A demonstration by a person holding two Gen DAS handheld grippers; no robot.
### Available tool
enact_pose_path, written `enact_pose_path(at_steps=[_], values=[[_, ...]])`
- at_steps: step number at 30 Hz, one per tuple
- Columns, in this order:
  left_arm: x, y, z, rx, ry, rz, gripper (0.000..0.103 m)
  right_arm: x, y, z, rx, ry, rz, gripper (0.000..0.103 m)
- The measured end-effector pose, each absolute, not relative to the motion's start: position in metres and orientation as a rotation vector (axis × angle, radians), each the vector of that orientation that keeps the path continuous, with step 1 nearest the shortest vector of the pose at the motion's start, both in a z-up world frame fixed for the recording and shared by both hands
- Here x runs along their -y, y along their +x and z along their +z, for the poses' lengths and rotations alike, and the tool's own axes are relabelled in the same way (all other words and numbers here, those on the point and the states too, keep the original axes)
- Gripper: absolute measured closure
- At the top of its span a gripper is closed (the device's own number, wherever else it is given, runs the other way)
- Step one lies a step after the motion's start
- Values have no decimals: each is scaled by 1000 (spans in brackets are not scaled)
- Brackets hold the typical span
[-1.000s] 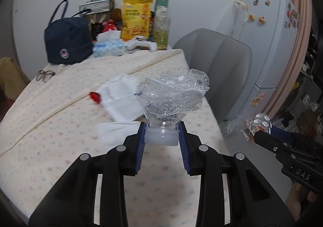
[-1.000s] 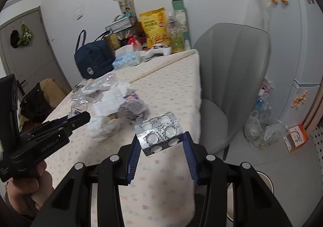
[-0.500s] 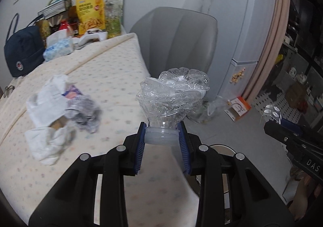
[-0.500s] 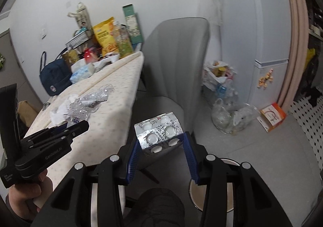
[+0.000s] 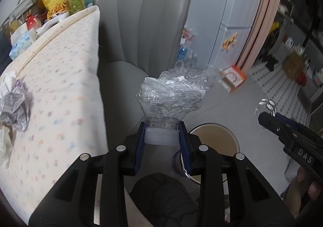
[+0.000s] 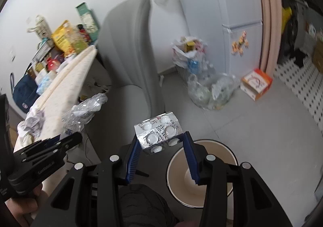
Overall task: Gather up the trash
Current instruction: 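Carry both items over the floor bin and open both tools to drop them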
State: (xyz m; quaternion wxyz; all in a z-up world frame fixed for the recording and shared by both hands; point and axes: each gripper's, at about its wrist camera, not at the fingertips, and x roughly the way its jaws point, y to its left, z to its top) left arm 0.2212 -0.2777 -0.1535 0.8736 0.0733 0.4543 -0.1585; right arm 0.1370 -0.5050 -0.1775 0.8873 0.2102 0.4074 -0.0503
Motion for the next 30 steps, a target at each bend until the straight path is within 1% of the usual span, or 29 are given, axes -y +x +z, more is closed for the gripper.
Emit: enact_pose_path(at_steps=[3, 4, 6, 14, 19, 23, 24, 25, 26, 27, 30], values=[[294, 230, -162, -978, 167, -333, 71, 521, 147, -199, -863, 487, -109, 58], [296, 233, -166, -991, 171, -334, 71, 527, 149, -207, -865, 507, -107, 46], [305, 235, -175, -1017, 182, -338, 71, 538, 151, -217, -869, 531, -126, 32], [345, 237, -218, -1127, 223, -384, 71, 580, 119, -242, -920, 592, -237, 28], [372, 227, -238, -1173, 242, -432, 71, 603, 79, -244, -924, 567, -320, 24], [391, 219, -247, -1200, 237, -499, 71, 622, 54, -247, -917, 592, -371, 23], [395, 218, -248, -1200, 232, -511, 62, 625, 50, -247, -915, 599, -383, 23], [398, 217, -246, -1194, 241, -495, 49, 627, 48, -247, -913, 603, -389, 23], [399, 216, -243, -1178, 235, -481, 20, 629, 46, -246, -908, 611, -393, 23], [396, 214, -235, -1142, 214, -470, 10, 631, 45, -245, -900, 618, -393, 23], [387, 214, -215, -1098, 177, -466, 7, 628, 46, -237, -879, 613, -380, 23]])
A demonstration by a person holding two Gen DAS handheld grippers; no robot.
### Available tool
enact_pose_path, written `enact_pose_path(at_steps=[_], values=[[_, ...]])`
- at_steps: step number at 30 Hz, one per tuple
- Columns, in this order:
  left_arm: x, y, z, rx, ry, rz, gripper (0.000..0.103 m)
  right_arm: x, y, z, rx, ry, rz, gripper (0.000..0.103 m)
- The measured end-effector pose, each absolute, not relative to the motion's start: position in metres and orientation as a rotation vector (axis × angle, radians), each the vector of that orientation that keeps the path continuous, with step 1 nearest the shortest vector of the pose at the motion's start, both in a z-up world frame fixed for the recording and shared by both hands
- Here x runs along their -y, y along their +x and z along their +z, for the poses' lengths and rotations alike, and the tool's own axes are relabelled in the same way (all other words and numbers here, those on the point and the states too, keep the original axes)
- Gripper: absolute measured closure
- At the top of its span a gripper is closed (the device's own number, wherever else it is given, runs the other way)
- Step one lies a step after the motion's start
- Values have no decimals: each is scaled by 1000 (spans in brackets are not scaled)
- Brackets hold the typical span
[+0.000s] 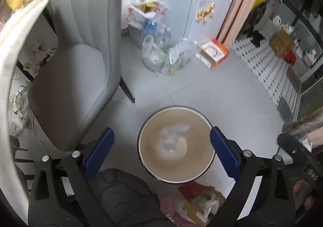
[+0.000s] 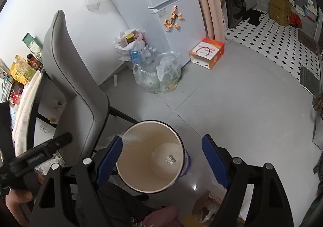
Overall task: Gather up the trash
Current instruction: 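Carry both items over the floor bin and open both tools to drop them, then move both tools back over the table toward the remaining trash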
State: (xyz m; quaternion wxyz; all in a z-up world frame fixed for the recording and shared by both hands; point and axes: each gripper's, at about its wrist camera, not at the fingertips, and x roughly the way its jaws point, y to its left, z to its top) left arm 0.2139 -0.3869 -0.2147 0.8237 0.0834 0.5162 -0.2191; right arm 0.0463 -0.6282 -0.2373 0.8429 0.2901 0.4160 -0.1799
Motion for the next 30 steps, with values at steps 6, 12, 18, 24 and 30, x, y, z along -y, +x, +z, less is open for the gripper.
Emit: enact_pose_path(at_steps=[6, 12, 18, 24, 30], values=[[348, 212, -158, -992, 123, -417, 5, 607, 52, -214, -820, 593, -348, 11], [287, 203, -106, -877, 47, -352, 5, 579, 58, -183, -761, 558, -312, 7], [223, 191, -72, -788, -40, -283, 5, 538, 60, -144, -708, 472, -300, 7], [156, 170, -48, -686, -112, -191, 5, 486, 66, -108, -628, 375, -207, 7], [100, 151, -36, -631, -174, -117, 5, 431, 74, -84, -621, 319, -66, 7]])
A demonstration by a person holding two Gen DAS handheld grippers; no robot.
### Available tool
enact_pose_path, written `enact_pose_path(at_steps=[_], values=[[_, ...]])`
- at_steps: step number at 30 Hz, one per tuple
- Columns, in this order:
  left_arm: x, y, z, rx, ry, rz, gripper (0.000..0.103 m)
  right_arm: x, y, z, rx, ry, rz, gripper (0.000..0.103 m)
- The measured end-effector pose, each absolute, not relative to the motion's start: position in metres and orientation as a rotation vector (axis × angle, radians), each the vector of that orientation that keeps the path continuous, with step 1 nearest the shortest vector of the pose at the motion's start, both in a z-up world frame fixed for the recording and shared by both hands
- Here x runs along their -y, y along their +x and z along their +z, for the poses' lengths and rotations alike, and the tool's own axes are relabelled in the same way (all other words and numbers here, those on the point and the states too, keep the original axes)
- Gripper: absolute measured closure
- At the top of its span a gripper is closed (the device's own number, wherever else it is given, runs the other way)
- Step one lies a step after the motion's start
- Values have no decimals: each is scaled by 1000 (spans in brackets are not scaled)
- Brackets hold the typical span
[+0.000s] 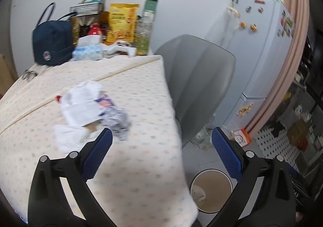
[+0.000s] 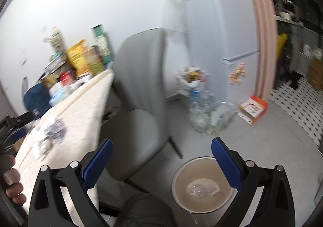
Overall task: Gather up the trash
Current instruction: 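Move both tools back over the table toward the remaining trash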
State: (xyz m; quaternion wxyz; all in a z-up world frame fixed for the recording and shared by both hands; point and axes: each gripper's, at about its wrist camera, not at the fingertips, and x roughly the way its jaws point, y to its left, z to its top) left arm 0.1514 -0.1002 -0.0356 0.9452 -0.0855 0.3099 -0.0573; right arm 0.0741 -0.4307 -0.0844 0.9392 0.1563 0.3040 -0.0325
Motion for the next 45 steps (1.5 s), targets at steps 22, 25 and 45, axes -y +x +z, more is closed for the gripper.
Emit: enact_pose_path(at_steps=[22, 25, 45], values=[[-41, 105, -44, -606, -249, 15, 5, 289, 92, -39, -613, 184, 223, 7], [-51, 106, -50, -620, -268, 18, 5, 279, 97, -39, -628, 181, 249, 11], [-31, 166, -91, -727, -271, 13, 10, 253, 141, -63, -713, 173, 311, 34]])
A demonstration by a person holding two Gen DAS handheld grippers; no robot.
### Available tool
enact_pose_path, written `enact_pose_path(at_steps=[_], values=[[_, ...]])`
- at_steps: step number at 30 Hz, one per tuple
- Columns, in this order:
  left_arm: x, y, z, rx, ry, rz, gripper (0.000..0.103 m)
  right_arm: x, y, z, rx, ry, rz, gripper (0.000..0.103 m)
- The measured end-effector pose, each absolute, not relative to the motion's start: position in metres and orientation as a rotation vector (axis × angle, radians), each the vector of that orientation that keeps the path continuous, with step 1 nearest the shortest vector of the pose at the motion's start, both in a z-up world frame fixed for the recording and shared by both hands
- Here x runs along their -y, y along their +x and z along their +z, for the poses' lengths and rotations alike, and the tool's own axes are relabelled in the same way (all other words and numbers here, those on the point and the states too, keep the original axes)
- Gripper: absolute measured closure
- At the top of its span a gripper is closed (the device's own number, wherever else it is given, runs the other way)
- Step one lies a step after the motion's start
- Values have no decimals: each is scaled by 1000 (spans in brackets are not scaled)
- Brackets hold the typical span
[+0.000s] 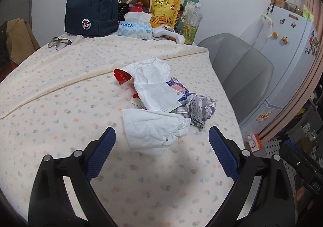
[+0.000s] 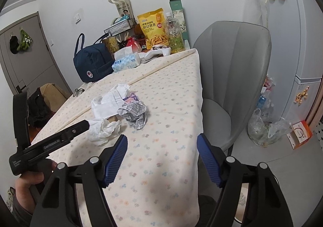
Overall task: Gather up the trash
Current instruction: 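Move both tools back over the table toward the remaining trash, then grasp the white tissue with the left tool while the right tool grasps crumpled paper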
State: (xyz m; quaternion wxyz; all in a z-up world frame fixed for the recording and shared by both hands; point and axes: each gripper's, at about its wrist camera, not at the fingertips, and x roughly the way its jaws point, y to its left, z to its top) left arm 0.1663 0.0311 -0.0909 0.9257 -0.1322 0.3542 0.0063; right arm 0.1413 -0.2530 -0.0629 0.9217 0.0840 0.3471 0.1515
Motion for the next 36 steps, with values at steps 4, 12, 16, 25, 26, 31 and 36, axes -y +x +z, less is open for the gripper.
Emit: enact_pose_path(at_steps=[4, 12, 16, 25, 26, 31, 36], values=[[-27, 181, -99, -740, -278, 52, 12, 255, 152, -69, -730, 178, 301, 38], [-19, 200, -112, -768, -269, 112, 30, 256, 167, -76, -747, 189, 300, 40], [-25, 199, -117, -787, -325, 89, 74, 254, 168, -78, -749, 184, 304, 40], [-49, 161, -103, -738, -392, 72, 94, 234, 174, -80, -758, 184, 344, 40], [-53, 157, -99, -724, -391, 84, 94, 228, 175, -80, -758, 178, 354, 40], [-78, 146, -83, -665, -372, 153, 94, 199, 181, -76, -752, 135, 384, 40], [-101, 145, -83, -647, -368, 208, 94, 170, 196, -78, -772, 85, 407, 40]])
